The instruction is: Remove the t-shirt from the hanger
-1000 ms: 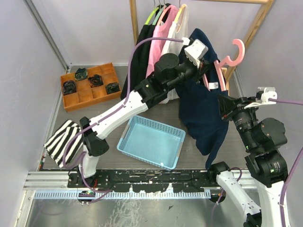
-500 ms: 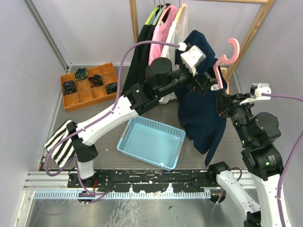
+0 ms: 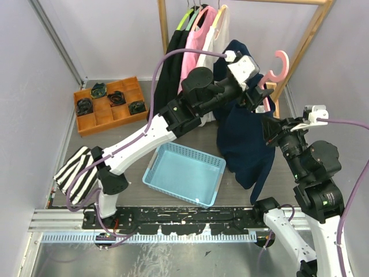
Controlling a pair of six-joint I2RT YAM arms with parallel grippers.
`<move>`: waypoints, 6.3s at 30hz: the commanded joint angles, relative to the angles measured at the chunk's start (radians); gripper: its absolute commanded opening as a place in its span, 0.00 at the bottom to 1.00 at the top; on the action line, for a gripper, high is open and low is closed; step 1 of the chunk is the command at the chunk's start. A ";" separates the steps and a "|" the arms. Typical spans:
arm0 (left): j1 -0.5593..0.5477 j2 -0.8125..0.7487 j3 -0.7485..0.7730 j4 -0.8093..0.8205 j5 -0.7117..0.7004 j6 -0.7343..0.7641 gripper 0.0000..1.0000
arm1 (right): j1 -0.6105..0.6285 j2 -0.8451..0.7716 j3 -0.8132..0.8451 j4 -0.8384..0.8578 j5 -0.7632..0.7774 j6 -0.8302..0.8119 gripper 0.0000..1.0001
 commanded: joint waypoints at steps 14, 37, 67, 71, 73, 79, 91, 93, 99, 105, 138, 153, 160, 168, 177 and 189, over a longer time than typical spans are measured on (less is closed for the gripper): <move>-0.001 0.066 0.056 0.036 0.031 -0.005 0.59 | -0.004 -0.046 0.019 0.110 -0.056 -0.011 0.01; -0.002 0.100 0.091 0.044 0.066 -0.011 0.40 | -0.003 -0.053 0.013 0.092 -0.090 -0.036 0.01; 0.018 0.123 0.241 -0.047 -0.150 -0.031 0.00 | -0.003 -0.080 0.025 0.011 -0.043 -0.051 0.69; 0.041 0.117 0.260 -0.067 -0.160 -0.041 0.00 | -0.003 -0.096 0.021 -0.017 -0.031 -0.054 0.70; 0.052 0.110 0.261 -0.070 -0.161 -0.045 0.00 | -0.003 -0.106 0.013 -0.029 -0.027 -0.053 0.70; 0.067 0.098 0.260 -0.073 -0.156 -0.044 0.00 | -0.004 -0.142 -0.011 -0.080 -0.022 -0.034 0.70; 0.083 0.107 0.327 -0.116 -0.146 -0.036 0.00 | -0.004 -0.229 -0.043 -0.170 0.028 -0.006 0.62; 0.085 0.105 0.327 -0.115 -0.146 -0.036 0.00 | -0.004 -0.236 -0.055 -0.176 0.030 -0.003 0.57; 0.093 0.102 0.325 -0.112 -0.157 -0.039 0.00 | -0.003 -0.256 -0.084 -0.185 0.027 0.020 0.14; 0.106 0.108 0.334 -0.101 -0.180 -0.054 0.00 | -0.003 -0.289 -0.113 -0.205 0.035 0.044 0.01; 0.141 0.027 0.279 -0.103 -0.078 -0.129 0.00 | -0.004 -0.186 -0.055 -0.287 0.080 0.111 0.37; 0.142 -0.033 0.145 -0.129 -0.027 -0.177 0.00 | -0.003 -0.153 0.145 -0.238 0.170 -0.009 0.55; 0.141 -0.002 0.184 -0.156 -0.008 -0.192 0.00 | 0.001 -0.115 0.253 -0.270 0.316 -0.071 0.57; 0.141 0.016 0.187 -0.170 0.014 -0.201 0.00 | 0.012 -0.088 0.289 -0.270 0.339 -0.093 0.57; 0.131 0.024 0.190 -0.186 0.033 -0.203 0.00 | 0.014 -0.087 0.293 -0.270 0.350 -0.103 0.57; 0.100 0.059 0.207 -0.236 0.018 -0.157 0.00 | 0.025 -0.073 0.304 -0.197 0.219 -0.153 0.57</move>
